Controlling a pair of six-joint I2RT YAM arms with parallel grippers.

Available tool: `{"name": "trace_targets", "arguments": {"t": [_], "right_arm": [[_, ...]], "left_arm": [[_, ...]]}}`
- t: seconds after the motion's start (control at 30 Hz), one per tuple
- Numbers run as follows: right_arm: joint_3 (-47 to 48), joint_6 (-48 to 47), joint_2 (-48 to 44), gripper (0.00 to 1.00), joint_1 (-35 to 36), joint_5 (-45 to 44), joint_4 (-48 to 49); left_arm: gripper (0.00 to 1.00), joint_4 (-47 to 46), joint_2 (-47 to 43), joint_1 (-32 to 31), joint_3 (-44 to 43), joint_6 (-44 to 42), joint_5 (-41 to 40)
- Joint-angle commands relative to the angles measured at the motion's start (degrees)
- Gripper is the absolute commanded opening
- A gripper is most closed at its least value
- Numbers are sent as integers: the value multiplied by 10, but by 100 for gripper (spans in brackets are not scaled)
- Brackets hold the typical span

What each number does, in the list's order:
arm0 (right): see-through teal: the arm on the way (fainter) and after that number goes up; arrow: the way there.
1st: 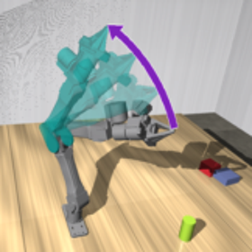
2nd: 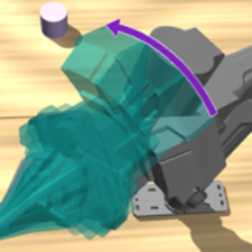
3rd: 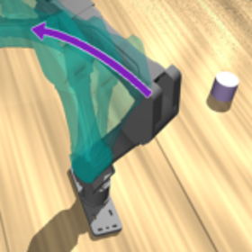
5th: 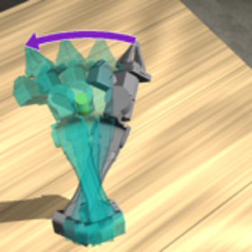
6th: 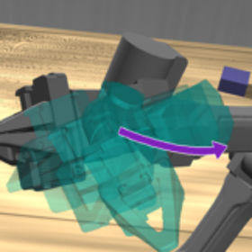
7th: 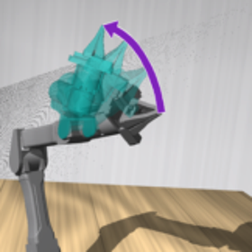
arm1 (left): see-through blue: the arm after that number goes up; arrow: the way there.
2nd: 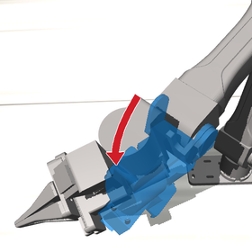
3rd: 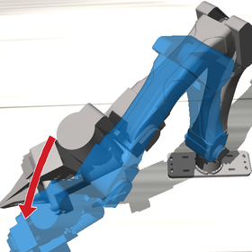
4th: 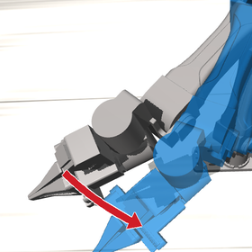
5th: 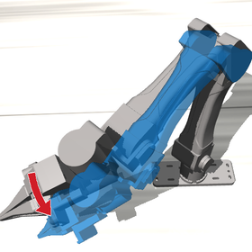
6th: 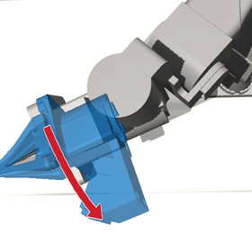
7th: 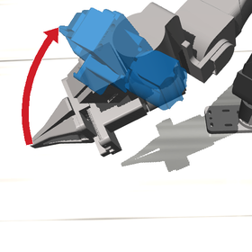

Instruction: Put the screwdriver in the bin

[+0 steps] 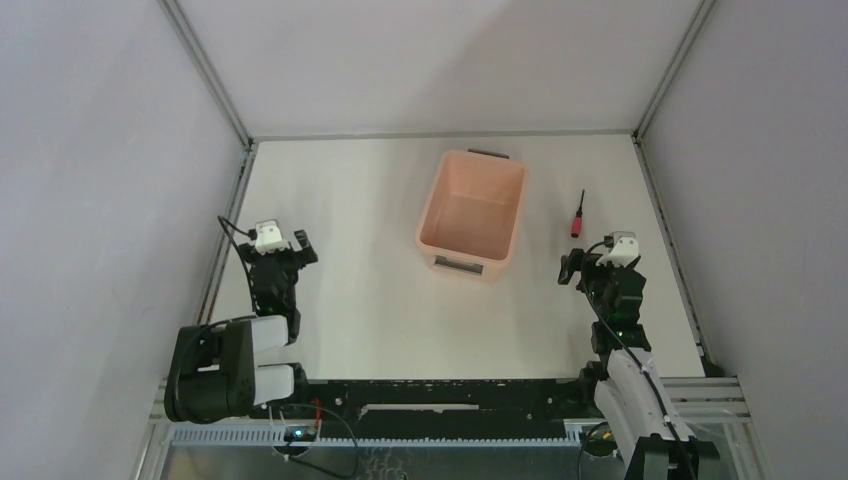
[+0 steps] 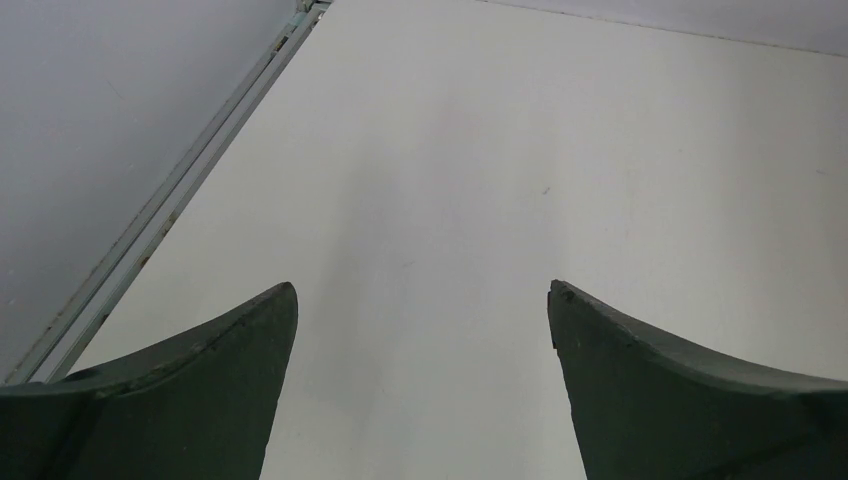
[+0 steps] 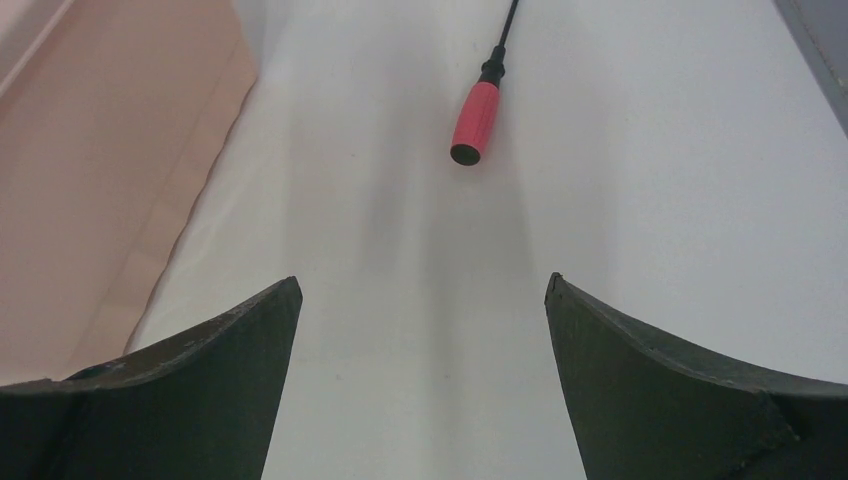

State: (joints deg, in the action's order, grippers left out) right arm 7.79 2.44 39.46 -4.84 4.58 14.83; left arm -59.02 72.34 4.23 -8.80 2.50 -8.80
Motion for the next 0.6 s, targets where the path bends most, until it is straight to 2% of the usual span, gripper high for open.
{"name": "trace_targets", "arguments": {"t": [0.0, 0.13, 0.33, 0.5, 0.57], "right_arm": [[0, 4, -6, 100, 4, -4, 35], [42, 2, -2, 100, 7, -5, -8], [218, 43, 44, 100, 7, -32, -168], [466, 106, 211, 100, 6, -68, -424], [549, 118, 292, 100, 5, -89, -497]], "left_arm": [[100, -17, -4, -5, -22, -11, 0], [100, -16, -4, -5, -21, -11, 0], [100, -16, -4, -4, -21, -11, -1], [100, -17, -4, -5, -21, -11, 0], [100, -16, -4, -5, -21, -11, 0]]}}
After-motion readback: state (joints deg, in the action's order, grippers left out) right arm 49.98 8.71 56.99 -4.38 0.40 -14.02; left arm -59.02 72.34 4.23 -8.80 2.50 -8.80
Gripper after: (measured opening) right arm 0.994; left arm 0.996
